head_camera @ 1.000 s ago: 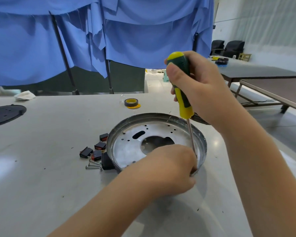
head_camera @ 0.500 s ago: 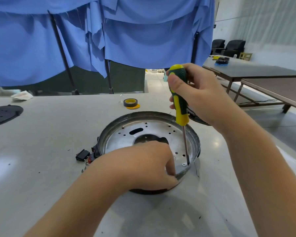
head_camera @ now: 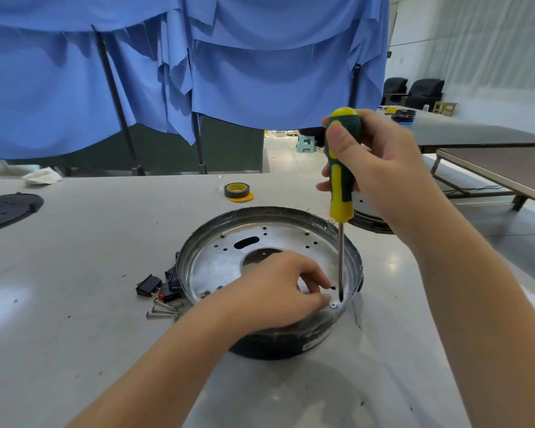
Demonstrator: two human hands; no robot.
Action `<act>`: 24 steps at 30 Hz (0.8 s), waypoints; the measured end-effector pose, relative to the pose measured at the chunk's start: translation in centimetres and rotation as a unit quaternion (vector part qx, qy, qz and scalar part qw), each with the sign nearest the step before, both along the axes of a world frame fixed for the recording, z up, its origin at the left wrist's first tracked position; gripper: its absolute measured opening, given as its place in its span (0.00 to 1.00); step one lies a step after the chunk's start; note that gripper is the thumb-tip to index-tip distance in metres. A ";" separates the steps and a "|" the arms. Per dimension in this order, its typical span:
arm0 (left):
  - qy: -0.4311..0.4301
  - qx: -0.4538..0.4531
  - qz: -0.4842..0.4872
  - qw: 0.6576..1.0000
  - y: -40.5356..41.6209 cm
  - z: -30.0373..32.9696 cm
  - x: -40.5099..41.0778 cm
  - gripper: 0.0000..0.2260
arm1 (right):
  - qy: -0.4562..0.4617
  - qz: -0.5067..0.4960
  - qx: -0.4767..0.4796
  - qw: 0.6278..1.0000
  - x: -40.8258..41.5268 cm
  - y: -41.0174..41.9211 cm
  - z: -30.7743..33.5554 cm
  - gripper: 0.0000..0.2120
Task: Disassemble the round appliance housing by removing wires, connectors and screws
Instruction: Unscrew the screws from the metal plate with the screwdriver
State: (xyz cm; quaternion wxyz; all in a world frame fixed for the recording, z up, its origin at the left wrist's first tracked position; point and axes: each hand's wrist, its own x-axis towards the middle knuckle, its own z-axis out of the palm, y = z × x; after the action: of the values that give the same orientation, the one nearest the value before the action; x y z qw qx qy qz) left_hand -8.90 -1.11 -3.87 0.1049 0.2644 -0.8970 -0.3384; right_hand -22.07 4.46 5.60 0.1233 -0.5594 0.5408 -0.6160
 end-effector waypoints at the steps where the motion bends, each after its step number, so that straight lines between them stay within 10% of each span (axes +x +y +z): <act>1: 0.002 0.004 -0.006 1.000 0.0 -0.1 0.0 0.06 | -0.007 -0.001 -0.006 1.000 0.0 0.0 0.1 0.09; 24: 0.015 0.019 -0.031 0.999 -0.2 -0.2 -0.1 0.08 | 0.006 0.012 0.029 0.999 -0.5 -0.2 -0.6 0.08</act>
State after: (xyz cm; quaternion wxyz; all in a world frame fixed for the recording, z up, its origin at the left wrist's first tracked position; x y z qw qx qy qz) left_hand -9.01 -1.29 -4.03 0.1034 0.2334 -0.8965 -0.3621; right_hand -22.59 4.30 4.96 0.1439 -0.5657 0.5523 -0.5951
